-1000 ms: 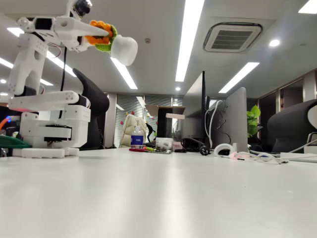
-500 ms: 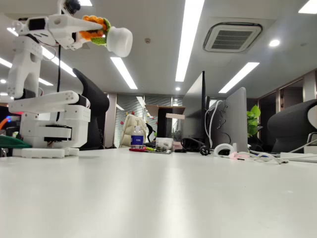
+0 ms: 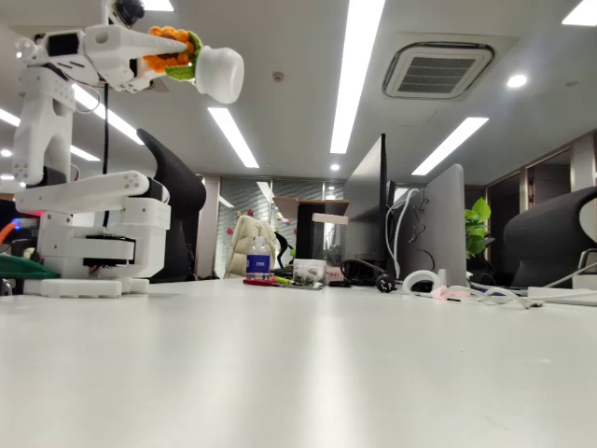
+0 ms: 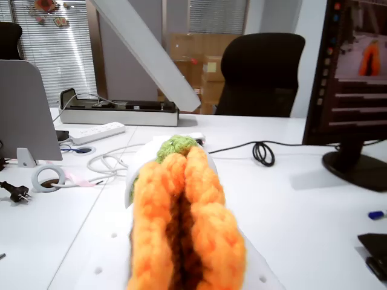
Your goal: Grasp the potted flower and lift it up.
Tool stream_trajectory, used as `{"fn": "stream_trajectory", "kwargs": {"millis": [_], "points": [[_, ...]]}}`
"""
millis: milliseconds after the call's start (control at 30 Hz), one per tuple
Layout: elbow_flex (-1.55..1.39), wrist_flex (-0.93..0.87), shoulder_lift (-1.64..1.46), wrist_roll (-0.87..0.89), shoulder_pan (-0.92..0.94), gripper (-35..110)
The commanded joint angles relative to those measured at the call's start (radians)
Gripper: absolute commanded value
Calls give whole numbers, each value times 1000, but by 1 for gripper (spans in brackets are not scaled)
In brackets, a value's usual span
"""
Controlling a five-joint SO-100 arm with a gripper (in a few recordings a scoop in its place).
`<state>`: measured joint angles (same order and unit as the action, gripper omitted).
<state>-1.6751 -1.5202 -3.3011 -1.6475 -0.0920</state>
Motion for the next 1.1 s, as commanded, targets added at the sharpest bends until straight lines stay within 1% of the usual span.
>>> {"fn": "stream_trajectory", "kwargs": {"millis": [0,367,1067], "points": [[20,-5,0,-20,3,0],[37,-38,0,-35,11,0],[32,-34,0,-35,14,0]]}}
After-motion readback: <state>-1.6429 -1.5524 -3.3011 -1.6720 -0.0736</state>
